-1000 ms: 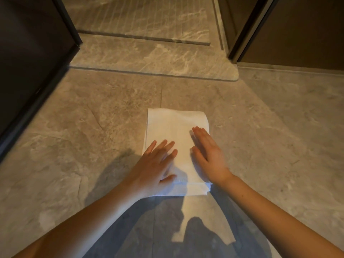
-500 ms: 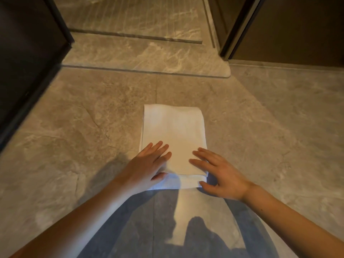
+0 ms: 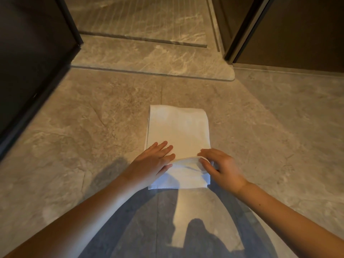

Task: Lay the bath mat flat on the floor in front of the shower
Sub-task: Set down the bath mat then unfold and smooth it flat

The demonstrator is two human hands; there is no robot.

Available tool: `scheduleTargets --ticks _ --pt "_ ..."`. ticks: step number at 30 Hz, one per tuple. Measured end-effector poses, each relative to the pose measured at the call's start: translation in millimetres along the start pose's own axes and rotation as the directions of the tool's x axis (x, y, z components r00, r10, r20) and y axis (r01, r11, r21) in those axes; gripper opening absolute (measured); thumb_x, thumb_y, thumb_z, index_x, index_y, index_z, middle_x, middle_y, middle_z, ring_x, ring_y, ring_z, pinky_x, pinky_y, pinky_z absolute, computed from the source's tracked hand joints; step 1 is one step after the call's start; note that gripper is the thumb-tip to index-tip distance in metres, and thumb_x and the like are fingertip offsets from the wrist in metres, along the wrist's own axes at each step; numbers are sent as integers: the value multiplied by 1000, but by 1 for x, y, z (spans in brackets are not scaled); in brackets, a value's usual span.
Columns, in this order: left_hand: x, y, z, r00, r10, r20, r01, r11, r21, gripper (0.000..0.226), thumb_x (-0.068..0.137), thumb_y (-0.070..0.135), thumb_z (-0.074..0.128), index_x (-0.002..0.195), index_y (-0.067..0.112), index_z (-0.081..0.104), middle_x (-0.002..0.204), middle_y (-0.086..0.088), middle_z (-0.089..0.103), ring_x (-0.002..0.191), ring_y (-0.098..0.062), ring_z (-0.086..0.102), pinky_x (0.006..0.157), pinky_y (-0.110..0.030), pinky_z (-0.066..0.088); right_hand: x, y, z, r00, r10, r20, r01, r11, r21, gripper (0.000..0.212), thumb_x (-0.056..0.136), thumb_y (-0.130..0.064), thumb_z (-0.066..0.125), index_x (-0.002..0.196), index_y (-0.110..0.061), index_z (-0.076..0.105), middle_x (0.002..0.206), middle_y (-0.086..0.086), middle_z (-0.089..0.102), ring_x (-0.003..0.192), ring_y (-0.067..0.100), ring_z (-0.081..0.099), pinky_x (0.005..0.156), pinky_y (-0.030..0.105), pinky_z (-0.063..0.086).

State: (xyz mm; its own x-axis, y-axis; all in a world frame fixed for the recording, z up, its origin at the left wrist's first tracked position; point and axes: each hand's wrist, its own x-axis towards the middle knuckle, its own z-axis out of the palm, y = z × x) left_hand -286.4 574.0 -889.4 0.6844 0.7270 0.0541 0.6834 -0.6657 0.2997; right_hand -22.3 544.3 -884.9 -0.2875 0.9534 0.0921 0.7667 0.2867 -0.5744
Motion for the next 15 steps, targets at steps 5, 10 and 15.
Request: scheduleTargets --ticks 5,10,15 --pt "1 0 1 996 -77 -35 71 984 -163 35 101 22 49 132 8 58 148 -10 44 144 -21 23 115 -30 9 -3 0 -4 990 -99 103 101 995 -17 37 91 -45 58 112 -15 67 111 3 68 106 16 58 94 17 40" --pt "4 1 -9 983 -183 -6 174 944 -281 42 102 24 46 142 12 47 151 -7 39 143 -15 24 105 -10 1 -8 9 -3 952 -209 225 264 931 -251 62 80 -29 78 135 -13 53 130 6 60 125 24 51 112 47 30" --pt "4 -5 -7 982 -182 48 188 931 -314 43 100 31 49 140 14 50 153 -3 38 141 -5 19 102 2 -7 -1 2 -4 988 -143 61 145 989 -26 31 84 -15 75 114 -9 70 116 6 70 119 22 59 103 36 44"
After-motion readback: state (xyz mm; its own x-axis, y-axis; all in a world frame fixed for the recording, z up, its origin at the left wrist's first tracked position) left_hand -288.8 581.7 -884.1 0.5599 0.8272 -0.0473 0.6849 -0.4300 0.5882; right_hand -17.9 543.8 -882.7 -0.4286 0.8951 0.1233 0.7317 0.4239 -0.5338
